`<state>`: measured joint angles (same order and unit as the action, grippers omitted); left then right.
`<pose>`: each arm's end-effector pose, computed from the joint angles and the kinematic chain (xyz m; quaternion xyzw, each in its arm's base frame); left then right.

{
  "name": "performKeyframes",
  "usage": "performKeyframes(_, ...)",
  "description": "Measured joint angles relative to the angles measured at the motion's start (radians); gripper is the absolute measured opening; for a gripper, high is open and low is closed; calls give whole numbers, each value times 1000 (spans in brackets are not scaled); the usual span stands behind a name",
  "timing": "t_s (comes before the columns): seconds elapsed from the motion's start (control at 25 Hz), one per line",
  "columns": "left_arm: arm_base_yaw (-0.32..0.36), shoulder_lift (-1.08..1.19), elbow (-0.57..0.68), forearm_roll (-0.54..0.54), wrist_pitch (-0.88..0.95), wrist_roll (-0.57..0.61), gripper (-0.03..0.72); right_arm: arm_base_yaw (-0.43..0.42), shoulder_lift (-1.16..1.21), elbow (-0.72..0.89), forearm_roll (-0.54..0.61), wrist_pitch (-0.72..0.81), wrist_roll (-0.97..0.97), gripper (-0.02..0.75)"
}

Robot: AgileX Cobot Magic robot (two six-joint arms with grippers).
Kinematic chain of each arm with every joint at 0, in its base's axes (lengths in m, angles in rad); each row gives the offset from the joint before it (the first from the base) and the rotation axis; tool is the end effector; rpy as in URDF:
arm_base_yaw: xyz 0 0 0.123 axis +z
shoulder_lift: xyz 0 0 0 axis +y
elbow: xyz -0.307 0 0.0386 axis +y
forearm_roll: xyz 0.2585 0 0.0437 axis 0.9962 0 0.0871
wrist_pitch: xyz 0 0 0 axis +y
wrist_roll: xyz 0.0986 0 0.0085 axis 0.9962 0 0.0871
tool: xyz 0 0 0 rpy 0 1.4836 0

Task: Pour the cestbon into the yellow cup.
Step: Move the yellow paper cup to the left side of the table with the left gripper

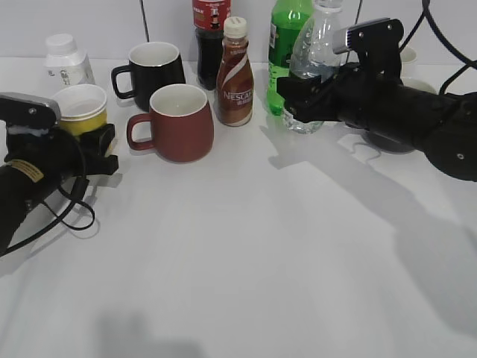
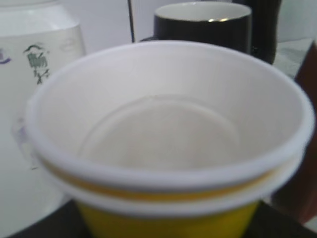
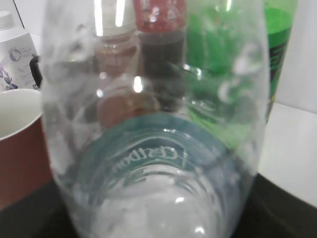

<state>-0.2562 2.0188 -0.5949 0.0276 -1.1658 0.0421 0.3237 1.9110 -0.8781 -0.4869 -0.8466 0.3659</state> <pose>0.3344 -0.0902 0.1167 0.1258 0.7545 -0.0750 0.6398 0.3685 0.1602 0.1850 -0.2243 0.7243 0.2453 0.6041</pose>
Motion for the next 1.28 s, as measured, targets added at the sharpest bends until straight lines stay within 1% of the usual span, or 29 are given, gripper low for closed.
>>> performKeyframes(0.24,29,33,-2,3,-8,0,370,0,0,0,0,2,-3,469)
performKeyframes(0.32,34,33,-2,10,-9,0,384,0,0,0,0,2,-3,469)
performKeyframes(0.52,35,33,-2,12,-9,1,477,0,0,0,0,3,-3,469)
performKeyframes(0.72,35,33,-2,8,-14,1,516,0,0,0,0,3,-4,469)
performKeyframes(0.92,35,33,-2,7,-14,1,585,0,0,0,0,3,-4,469)
performKeyframes(1.28,35,8,-1,5,24,1,599,0,0,0,0,3,-6,469)
